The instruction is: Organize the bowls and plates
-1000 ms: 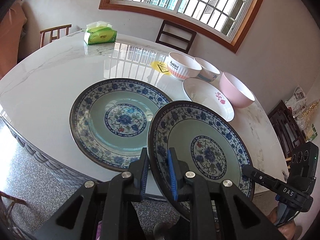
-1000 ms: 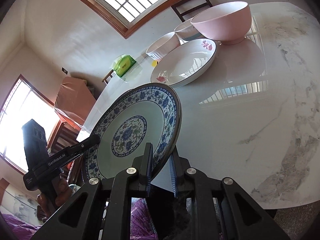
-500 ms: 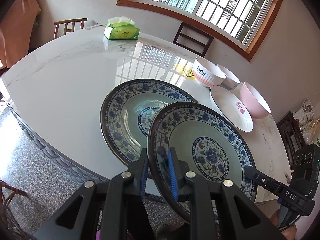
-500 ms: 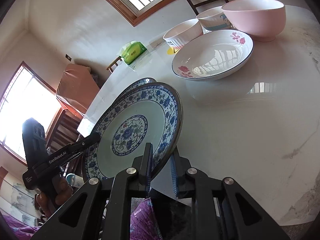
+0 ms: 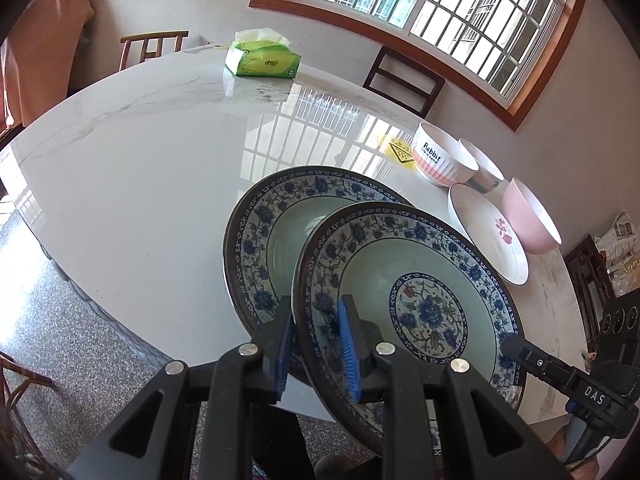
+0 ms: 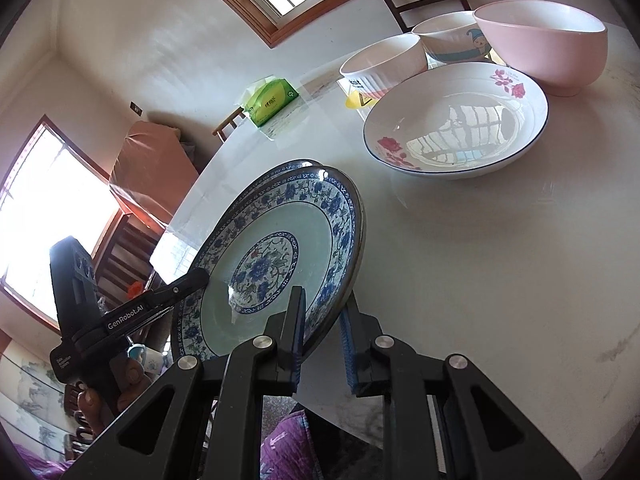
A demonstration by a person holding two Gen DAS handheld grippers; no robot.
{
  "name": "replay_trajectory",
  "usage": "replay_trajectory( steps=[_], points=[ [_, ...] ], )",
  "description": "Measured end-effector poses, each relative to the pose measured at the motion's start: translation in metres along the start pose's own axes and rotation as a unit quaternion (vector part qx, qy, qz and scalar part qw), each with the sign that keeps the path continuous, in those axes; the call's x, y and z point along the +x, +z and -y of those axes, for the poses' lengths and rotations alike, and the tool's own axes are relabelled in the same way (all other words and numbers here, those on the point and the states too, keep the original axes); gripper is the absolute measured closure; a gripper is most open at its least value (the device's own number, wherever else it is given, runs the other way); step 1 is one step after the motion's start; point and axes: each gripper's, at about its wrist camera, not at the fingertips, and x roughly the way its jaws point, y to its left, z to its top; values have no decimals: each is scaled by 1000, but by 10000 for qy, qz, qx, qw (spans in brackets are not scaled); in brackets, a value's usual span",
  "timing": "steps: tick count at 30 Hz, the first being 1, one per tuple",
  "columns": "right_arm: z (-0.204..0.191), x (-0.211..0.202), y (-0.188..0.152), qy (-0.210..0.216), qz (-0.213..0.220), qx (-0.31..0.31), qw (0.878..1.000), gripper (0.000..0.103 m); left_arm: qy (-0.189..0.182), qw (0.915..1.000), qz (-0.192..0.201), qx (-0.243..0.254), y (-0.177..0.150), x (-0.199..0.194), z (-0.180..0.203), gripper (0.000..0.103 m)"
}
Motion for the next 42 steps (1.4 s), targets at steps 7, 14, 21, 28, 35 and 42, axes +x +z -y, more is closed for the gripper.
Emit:
replay_trajectory(
  steps=[7,14,21,28,35,42],
  points=[
    [-7,5,4,20,9,15,10000,85,133,9999,16,-52,6,10,-7,79],
    [-15,9,8,41,58,31,10000,86,572,9962,588,299,11,0,2,79],
    [-16,20,12,-31,96,129,9999,87,378,9969,693,-47,9,-7,-10,77],
    [-33,37,20,-473,200,-337,9981,86,351,9964,769,-16,-2,-8,-11,73],
    [-52,52,19,-1131,411,-1101,9866,82,320,9967,739,77,-5,-8,-8,72],
    [-62,50,14,-1417,688,-1531,9756,55,351,9964,762,125,-5,-9,-7,69]
  ],
)
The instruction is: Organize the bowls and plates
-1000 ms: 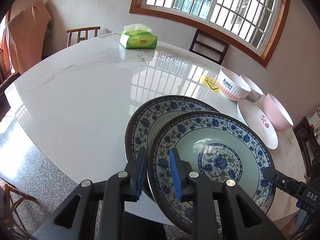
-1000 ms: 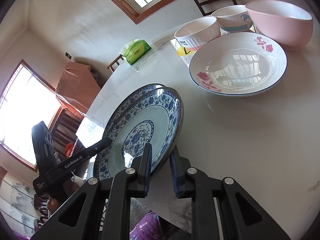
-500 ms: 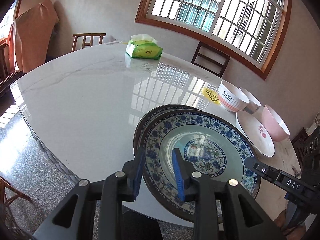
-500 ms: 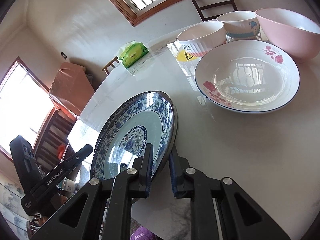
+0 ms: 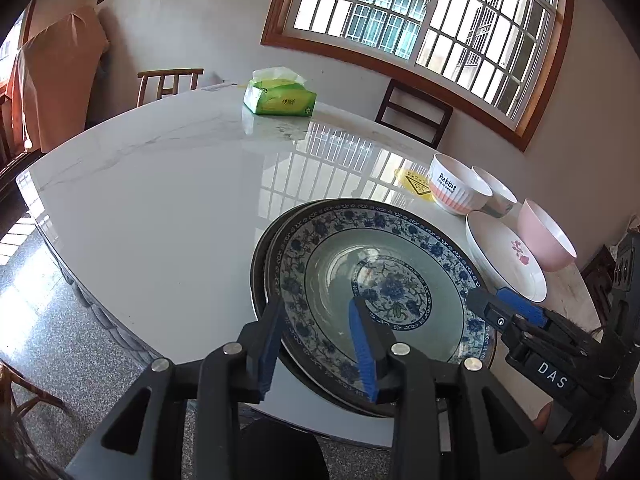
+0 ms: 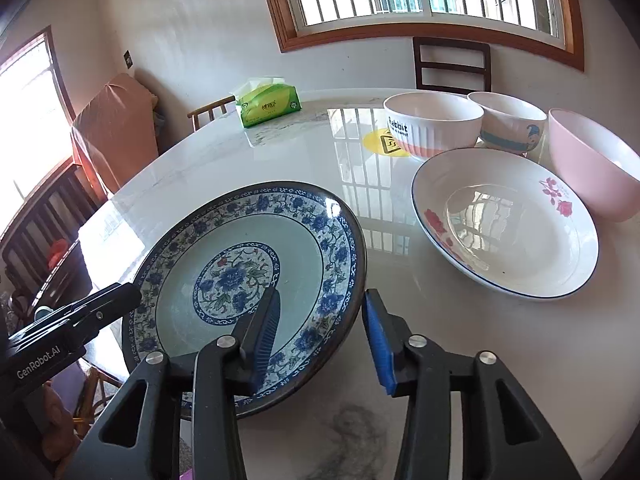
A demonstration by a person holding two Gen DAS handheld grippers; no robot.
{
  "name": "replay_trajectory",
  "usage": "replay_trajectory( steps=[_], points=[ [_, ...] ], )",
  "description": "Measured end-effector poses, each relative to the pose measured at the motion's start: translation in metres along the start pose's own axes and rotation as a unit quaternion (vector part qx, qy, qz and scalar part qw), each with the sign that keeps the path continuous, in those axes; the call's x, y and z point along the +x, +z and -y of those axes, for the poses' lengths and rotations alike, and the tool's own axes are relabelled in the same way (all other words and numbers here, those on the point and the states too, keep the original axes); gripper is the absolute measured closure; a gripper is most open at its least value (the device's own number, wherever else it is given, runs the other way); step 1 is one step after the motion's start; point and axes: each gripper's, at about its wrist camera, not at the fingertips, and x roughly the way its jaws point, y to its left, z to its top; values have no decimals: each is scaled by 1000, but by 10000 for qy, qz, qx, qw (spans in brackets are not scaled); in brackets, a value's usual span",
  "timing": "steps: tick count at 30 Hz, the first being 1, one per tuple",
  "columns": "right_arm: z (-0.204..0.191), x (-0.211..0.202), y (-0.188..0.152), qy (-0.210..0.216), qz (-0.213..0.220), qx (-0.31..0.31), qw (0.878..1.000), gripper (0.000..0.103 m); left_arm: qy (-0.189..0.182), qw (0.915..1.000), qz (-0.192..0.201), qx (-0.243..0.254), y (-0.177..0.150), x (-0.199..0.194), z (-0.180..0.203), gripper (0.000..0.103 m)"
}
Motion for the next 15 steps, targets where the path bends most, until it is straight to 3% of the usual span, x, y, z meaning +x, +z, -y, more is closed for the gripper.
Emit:
replay_trajectory(
  steps=[2,5,10,15],
  points=[
    [-2,-5,1,-124,93,-157,9998,44,-38,10000,-23,-39,0,0,-1,69],
    [6,-13,1,40,231,2,9997,45,-134,9999,-74,-34,1,-1,1,69],
    [43,-34,-8,-196,459,389,9980,45,-224,9995,16,237,3,-8,19,69],
    [109,-54,-16,-485,582,1105,9910,44,-778,9957,-248,445,14,-4,47,67]
  ],
)
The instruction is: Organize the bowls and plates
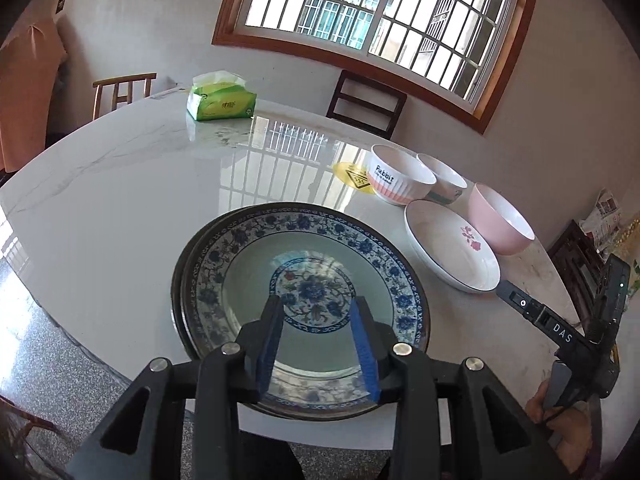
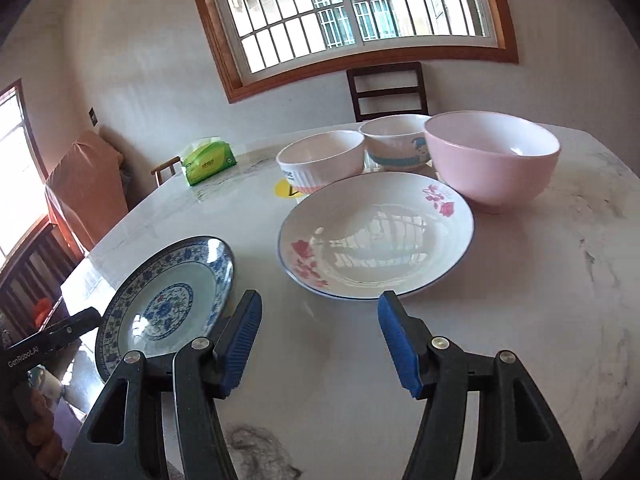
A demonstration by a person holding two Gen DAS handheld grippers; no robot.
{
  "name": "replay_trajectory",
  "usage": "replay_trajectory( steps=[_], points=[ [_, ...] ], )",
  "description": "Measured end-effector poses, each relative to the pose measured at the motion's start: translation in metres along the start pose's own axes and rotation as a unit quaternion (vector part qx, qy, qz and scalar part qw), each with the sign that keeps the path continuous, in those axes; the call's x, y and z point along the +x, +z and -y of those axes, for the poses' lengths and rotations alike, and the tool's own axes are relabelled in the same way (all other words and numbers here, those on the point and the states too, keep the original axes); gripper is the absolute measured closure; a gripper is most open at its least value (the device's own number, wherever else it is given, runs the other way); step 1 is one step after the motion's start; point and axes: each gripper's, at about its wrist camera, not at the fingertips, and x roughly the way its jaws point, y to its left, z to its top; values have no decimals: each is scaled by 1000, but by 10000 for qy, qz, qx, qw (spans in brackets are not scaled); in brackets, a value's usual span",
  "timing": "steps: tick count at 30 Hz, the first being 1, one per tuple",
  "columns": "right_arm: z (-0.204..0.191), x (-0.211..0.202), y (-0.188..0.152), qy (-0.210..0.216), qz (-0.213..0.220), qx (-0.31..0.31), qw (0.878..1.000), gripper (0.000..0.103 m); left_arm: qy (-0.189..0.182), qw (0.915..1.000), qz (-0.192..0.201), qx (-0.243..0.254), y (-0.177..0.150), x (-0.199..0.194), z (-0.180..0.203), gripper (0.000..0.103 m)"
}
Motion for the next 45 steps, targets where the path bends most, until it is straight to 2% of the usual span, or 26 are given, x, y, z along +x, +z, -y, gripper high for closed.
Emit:
replay_trajectory(
  steps=[5,8,12,16,20,28,31,34,35,36,40,45],
  points=[
    [54,-2,9,101,-14,817,9966,45,-880,9943,-562,-233,25,30,25,67],
    [72,6,15,244,-73,1077,9939,53,-1199,9885,-863,-307,45,56,43,66],
    [89,23,25,412,-232,1327,9900,66,-1262,9831,-1301,-247,68,98,66,66],
    [101,37,33,547,-309,1563,9857,67,-1032,9818,-1579,-238,86,132,78,66],
    [109,50,38,638,-454,1747,9815,67,-1034,9779,-1801,-234,96,158,84,66],
    [109,63,48,568,-728,1625,9824,67,-898,9733,-2011,-646,97,191,75,66],
    [107,69,51,563,-879,1588,9818,75,-835,9733,-2074,-524,94,199,80,66],
    [107,76,52,628,-1025,1589,9800,87,-785,9740,-2118,-160,91,200,95,78],
    [107,78,52,659,-1082,1574,9794,88,-535,9765,-2088,54,89,200,100,89],
    [107,78,53,623,-1092,1545,9800,88,-386,9783,-2030,170,88,199,102,92],
    [105,78,54,604,-1142,1462,9808,87,-487,9776,-2045,-124,87,195,95,94],
    [102,69,48,519,-1119,1405,9824,87,-456,9833,-1759,96,80,169,106,94]
  ],
)
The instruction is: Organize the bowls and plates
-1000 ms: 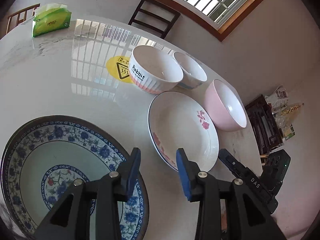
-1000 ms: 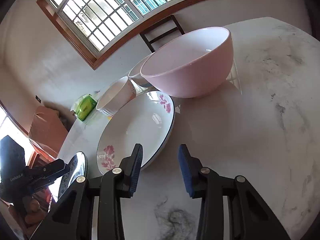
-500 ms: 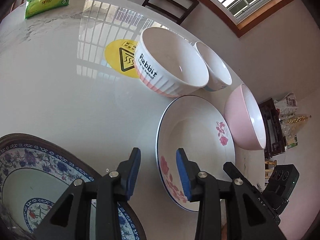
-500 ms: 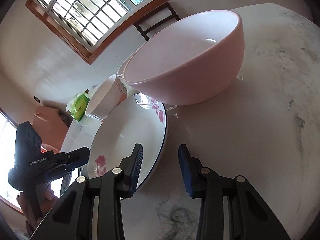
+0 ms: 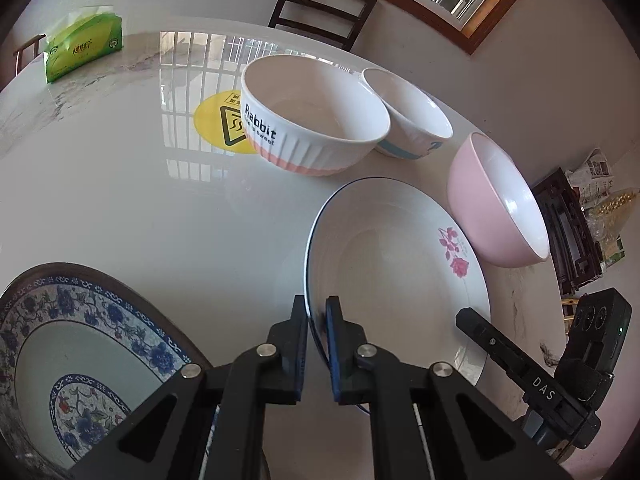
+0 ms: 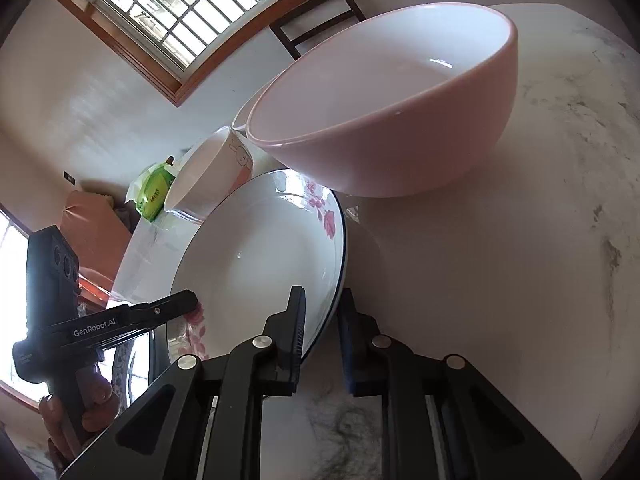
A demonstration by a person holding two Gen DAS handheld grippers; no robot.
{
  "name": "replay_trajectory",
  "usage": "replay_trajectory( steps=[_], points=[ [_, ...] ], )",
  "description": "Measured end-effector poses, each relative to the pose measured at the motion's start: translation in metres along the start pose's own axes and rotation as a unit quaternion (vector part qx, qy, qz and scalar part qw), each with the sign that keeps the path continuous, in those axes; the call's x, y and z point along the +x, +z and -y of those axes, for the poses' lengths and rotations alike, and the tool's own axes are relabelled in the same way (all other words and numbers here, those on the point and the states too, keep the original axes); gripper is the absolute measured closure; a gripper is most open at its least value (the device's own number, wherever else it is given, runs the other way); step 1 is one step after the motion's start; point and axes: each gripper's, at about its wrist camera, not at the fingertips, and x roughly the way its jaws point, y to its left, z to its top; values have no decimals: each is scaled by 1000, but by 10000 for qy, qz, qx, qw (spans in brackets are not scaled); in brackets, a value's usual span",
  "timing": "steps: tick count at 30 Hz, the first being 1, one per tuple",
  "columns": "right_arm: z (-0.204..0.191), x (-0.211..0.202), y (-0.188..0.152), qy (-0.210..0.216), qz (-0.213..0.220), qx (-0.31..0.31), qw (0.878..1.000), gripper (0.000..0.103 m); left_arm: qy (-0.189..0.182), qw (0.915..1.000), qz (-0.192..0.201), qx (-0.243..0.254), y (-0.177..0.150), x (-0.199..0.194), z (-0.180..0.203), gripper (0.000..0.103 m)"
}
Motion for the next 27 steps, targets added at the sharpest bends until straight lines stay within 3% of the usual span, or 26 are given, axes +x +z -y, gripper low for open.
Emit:
replay_trajectory(
  steps=[8,18,27],
  points=[
    [-9,-24,-29,202,86,-9,9998,88,-17,9985,545,16,-31,-50,8,94],
    [-42,-57,-62,677,232,-138,9973,87,-24,9944,1035,-202,-84,-113,-21,94],
    [-80,-59,-87,912,11,-500,9946,87,115,9917,1097,-666,-122,-140,-67,94]
  ],
)
